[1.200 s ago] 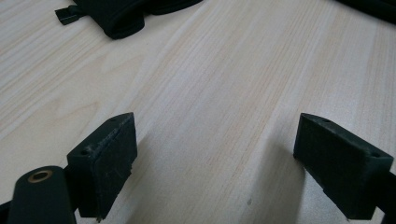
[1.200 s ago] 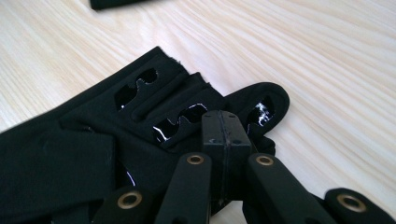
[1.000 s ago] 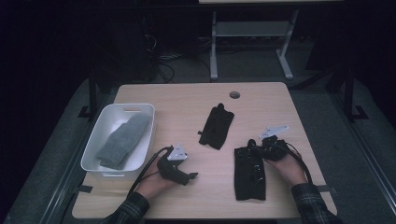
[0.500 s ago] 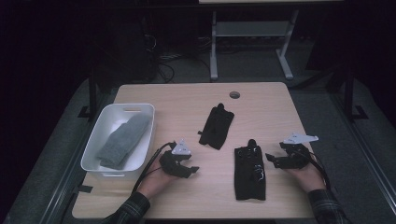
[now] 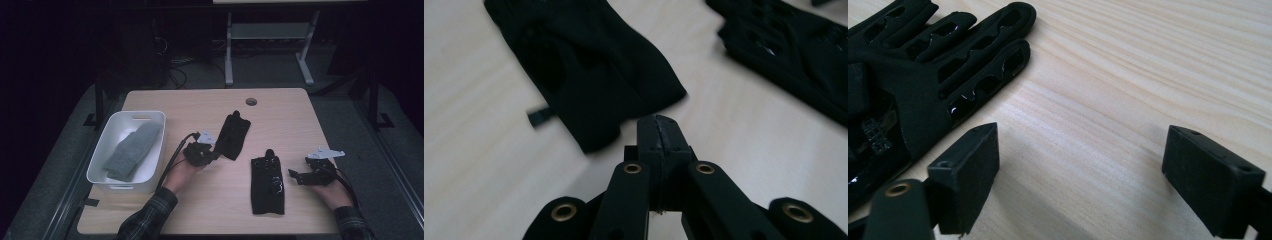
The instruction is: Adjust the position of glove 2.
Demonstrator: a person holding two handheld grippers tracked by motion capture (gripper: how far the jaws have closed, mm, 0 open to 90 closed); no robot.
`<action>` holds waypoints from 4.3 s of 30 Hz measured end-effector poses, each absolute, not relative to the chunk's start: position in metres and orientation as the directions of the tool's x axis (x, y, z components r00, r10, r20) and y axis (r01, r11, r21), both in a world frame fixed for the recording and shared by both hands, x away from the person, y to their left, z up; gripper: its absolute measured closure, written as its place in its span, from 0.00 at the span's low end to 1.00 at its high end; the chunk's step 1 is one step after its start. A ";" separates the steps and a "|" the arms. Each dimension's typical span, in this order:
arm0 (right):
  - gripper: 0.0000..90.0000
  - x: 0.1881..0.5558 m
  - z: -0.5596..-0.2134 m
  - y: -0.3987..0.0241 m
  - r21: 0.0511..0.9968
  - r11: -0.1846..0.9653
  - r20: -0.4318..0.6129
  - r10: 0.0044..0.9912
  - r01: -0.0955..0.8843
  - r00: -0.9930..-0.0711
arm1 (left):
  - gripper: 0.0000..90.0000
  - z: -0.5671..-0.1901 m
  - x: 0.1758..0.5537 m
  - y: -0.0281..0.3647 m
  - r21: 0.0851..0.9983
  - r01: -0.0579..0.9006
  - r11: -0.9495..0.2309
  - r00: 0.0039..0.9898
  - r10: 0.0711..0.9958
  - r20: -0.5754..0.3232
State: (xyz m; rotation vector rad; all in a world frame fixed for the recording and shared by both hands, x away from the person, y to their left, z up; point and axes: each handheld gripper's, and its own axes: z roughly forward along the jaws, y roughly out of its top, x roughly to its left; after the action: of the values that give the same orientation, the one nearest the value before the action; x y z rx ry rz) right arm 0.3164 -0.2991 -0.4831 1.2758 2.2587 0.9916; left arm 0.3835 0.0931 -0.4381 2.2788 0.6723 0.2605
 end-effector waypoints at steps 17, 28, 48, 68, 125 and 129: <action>0.15 0.317 -0.483 -0.299 0.723 0.354 0.026 0.844 0.593 -0.536 | 0.99 -0.452 0.454 0.071 0.713 0.430 -0.553 0.797 0.604 -0.013; 0.15 0.318 -0.483 -0.299 0.723 0.356 0.026 0.842 0.593 -0.538 | 1.00 -0.464 0.444 0.073 0.676 0.445 -0.587 0.817 0.576 -0.037; 0.15 0.318 -0.483 -0.299 0.722 0.358 0.027 0.841 0.592 -0.540 | 1.00 -0.460 0.377 0.086 0.640 0.419 -0.644 0.876 0.471 -0.100; 0.16 0.317 -0.483 -0.297 0.725 0.353 0.029 0.843 0.592 -0.538 | 1.00 -0.455 0.320 0.102 0.596 0.361 -0.718 0.922 0.369 -0.113; 0.99 0.293 -0.466 -0.216 0.689 0.523 0.089 0.625 0.501 -0.775 | 0.67 -0.459 0.332 0.115 0.633 0.390 -0.669 0.892 0.445 -0.079; 0.97 0.292 -0.465 -0.217 0.692 0.525 0.087 0.621 0.496 -0.779 | 0.63 -0.457 0.334 0.118 0.626 0.415 -0.660 0.881 0.464 -0.094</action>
State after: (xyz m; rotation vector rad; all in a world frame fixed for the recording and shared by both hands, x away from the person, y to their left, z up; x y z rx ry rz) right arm 0.2922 -0.2169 -0.4650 0.9579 2.5913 1.0925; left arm 0.3335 0.1185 -0.4573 2.3765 0.6302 0.0970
